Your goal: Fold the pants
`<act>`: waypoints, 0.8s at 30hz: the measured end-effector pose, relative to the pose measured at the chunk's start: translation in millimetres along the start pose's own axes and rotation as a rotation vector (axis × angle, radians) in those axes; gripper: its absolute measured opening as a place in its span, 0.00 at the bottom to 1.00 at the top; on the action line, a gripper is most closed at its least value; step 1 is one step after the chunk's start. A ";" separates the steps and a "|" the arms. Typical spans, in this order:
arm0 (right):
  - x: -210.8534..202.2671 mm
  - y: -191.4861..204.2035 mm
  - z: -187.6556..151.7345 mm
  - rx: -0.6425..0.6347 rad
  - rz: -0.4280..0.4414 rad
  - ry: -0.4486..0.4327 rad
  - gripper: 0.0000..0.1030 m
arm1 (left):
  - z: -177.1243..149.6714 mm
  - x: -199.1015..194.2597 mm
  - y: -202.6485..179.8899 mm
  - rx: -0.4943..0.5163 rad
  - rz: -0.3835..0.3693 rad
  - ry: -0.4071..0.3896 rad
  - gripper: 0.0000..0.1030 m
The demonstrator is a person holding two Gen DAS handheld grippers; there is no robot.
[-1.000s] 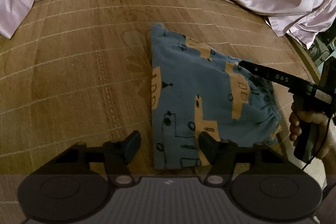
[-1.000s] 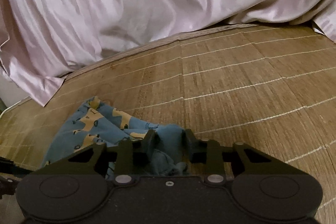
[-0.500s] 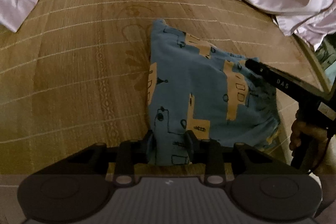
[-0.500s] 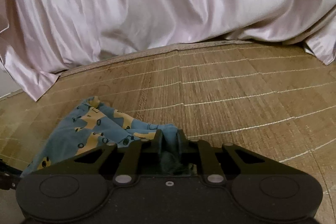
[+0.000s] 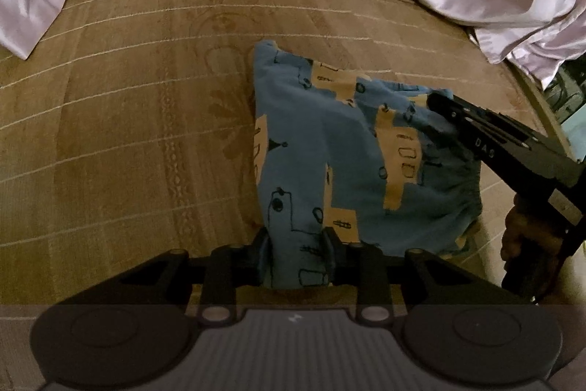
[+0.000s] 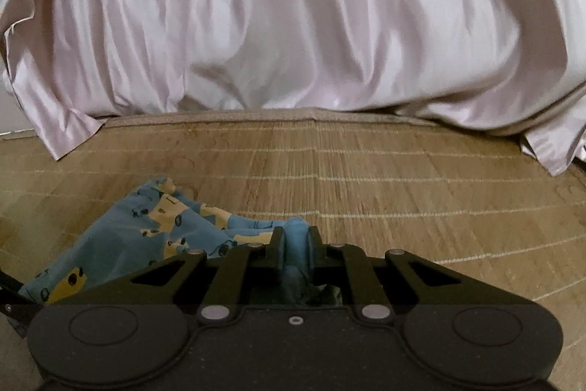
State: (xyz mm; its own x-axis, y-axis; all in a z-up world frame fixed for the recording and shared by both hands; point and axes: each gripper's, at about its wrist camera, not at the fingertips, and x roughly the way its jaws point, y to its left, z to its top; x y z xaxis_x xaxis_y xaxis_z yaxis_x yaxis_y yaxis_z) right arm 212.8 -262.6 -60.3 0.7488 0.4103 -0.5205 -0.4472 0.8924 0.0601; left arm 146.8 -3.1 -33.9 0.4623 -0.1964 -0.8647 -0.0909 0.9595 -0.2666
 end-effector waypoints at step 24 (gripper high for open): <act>-8.8 8.8 42.8 -0.145 -0.051 -0.140 0.11 | 21.0 -2.0 0.5 0.051 -0.073 -0.114 0.28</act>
State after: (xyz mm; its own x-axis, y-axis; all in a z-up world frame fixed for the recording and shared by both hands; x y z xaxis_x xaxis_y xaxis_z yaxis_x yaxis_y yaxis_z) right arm 223.2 -250.2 -18.8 0.8283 0.3963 -0.3960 -0.4651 0.8805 -0.0917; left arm 164.3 2.0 -23.3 0.5633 -0.2443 -0.7893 -0.0097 0.9533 -0.3020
